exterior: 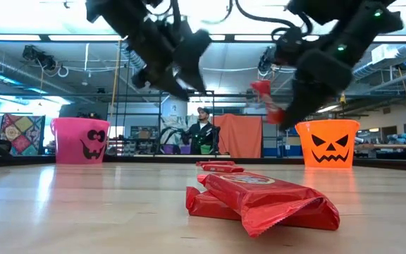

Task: Sort candy by brand, put in halloween buckets
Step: Put the red chocolate bar into the orange bucket

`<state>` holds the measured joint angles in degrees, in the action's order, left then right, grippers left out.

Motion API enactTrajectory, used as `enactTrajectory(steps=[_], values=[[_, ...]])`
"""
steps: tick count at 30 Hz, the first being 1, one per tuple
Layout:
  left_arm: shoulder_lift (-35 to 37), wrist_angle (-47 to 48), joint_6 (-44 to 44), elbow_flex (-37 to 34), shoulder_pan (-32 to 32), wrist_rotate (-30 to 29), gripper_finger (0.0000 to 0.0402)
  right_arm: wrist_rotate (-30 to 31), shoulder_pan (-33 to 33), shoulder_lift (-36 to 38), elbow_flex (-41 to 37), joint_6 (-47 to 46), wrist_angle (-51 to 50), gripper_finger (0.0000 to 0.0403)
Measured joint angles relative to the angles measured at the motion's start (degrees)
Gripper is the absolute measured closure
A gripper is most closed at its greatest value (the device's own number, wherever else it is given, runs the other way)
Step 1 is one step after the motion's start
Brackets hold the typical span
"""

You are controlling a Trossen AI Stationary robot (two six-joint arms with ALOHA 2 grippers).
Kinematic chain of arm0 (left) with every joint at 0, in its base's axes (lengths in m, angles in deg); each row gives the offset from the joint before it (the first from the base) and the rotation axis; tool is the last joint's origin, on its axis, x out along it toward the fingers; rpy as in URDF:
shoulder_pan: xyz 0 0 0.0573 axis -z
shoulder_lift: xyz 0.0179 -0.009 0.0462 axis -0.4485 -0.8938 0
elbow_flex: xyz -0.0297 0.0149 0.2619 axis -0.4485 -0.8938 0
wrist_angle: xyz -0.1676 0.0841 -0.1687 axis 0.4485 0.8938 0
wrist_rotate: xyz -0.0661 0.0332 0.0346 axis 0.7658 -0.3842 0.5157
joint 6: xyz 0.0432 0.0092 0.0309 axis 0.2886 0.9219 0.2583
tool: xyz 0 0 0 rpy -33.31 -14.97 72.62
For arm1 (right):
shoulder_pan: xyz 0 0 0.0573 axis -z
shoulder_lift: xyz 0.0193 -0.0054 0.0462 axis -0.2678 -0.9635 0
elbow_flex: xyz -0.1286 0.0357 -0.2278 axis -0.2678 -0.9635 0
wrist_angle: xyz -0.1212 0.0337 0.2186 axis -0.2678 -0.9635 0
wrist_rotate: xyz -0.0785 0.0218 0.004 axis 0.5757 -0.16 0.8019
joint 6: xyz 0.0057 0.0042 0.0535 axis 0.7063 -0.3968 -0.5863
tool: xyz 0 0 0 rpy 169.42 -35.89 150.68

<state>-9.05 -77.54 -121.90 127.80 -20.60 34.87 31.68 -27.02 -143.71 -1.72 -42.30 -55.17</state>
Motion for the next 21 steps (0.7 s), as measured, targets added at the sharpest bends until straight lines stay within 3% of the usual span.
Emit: enactTrajectory(steps=[10,17,21], values=[[-4.2,3.5,-0.7,-0.1,-0.5,1.6,0.0152,7.2,-0.1,12.5,0.0,-10.3,-20.8,0.0398],[-8.1,-2.6,1.4,-0.1,-0.7,9.7,0.0152,12.0,1.4,19.7,0.0,-14.2,-28.1,0.0397],[-8.3,-2.9,2.4,0.0,-0.9,11.2,0.0152,14.8,2.8,21.6,0.0,-17.3,-33.8,0.0396]])
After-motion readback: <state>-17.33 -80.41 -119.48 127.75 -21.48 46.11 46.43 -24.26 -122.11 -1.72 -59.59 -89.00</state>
